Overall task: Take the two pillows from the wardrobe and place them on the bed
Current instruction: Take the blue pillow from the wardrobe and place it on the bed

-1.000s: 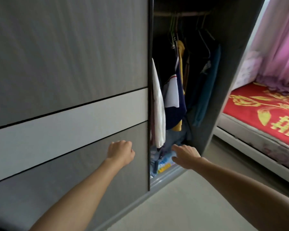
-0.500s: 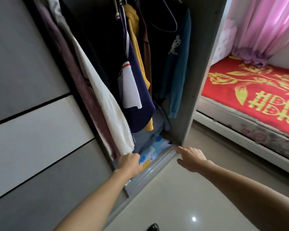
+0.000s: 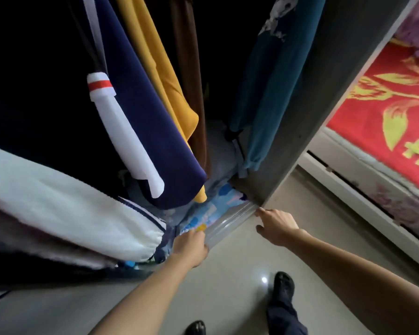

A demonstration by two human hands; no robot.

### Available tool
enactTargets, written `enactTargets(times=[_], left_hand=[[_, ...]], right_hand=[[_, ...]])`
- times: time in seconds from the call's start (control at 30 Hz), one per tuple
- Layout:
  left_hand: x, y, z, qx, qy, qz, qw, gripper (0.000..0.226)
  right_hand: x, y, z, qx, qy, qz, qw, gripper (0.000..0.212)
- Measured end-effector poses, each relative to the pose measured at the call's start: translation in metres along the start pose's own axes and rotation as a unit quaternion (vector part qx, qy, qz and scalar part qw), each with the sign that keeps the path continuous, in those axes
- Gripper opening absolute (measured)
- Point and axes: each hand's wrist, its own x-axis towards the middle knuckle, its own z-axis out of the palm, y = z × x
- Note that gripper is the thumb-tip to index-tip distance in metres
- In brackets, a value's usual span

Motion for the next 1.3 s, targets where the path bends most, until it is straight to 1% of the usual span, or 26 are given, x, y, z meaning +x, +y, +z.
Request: enactTargets(times=[0.1,0.2,0.33,0.43,0.57,0.63,0.7,0.77,0.83,0.9,0.97,1.0,1.03,1.07,1.1,1.13,1.23,1.3], left_hand=[[0.046,0.015,0.022,-0.032,0.0,-0.052,0.998,0.026],[0.101,0.027,0.053,-0.058,0.02,-0.101,0.993,0.029],[0.178,0.034,0.106,-0.098,0.026,-0.146,0.984,0.023],[0.239,0.021,0.153,-0.103,0.034,-0.17,0.98,0.024],[0.312,-0.014,0.215,-0.096,0.068,-0.202,0.972,0.029],[0.343,-0.033,0.245,-0.089,0.099,-0.218,0.967,0.027],[0.374,-0.056,0.273,-0.071,0.134,-0.223,0.963,0.029],[0.406,-0.079,0.294,-0.039,0.172,-0.223,0.959,0.04],[0.435,-0.099,0.309,-0.031,0.219,-0.239,0.946,0.056],[0.458,-0.113,0.323,-0.043,0.252,-0.259,0.932,0.07],[0.478,-0.122,0.343,-0.027,0.264,-0.27,0.925,0.081],[0.485,-0.126,0.351,-0.009,0.267,-0.271,0.925,0.086],[0.491,-0.129,0.357,0.01,0.268,-0.272,0.924,0.09],[0.495,-0.132,0.363,0.026,0.267,-0.27,0.925,0.094],[0.497,-0.135,0.367,0.036,0.265,-0.266,0.926,0.098],[0.498,-0.138,0.368,0.041,0.261,-0.26,0.929,0.102],[0.496,-0.146,0.366,0.013,0.228,-0.24,0.944,0.109],[0.493,-0.149,0.359,-0.006,0.208,-0.233,0.95,0.107]], right_hand=[[0.059,0.03,0.019,-0.016,-0.02,-0.046,0.999,0.04],[0.123,0.059,0.048,-0.037,-0.028,-0.088,0.995,0.039],[0.203,0.083,0.102,-0.044,-0.048,-0.125,0.99,0.042],[0.264,0.088,0.151,-0.044,-0.045,-0.15,0.987,0.041],[0.35,0.084,0.221,-0.052,-0.043,-0.14,0.988,0.045],[0.393,0.078,0.251,-0.079,-0.013,-0.156,0.985,0.048],[0.436,0.071,0.273,-0.092,0.042,-0.19,0.977,0.055],[0.475,0.063,0.289,-0.095,0.109,-0.235,0.961,0.066],[0.508,0.052,0.3,-0.111,0.166,-0.284,0.938,0.078],[0.534,0.042,0.312,-0.128,0.191,-0.315,0.921,0.096],[0.559,0.036,0.331,-0.185,0.22,-0.311,0.906,0.109],[0.571,0.034,0.34,-0.204,0.24,-0.299,0.901,0.107],[0.581,0.033,0.349,-0.211,0.264,-0.287,0.896,0.099],[0.59,0.032,0.357,-0.205,0.286,-0.28,0.893,0.085],[0.598,0.031,0.362,-0.193,0.3,-0.277,0.892,0.074],[0.604,0.029,0.365,-0.183,0.305,-0.275,0.893,0.066],[0.617,0.024,0.365,-0.163,0.285,-0.27,0.905,0.059],[0.62,0.023,0.365,-0.131,0.268,-0.263,0.917,0.052]])
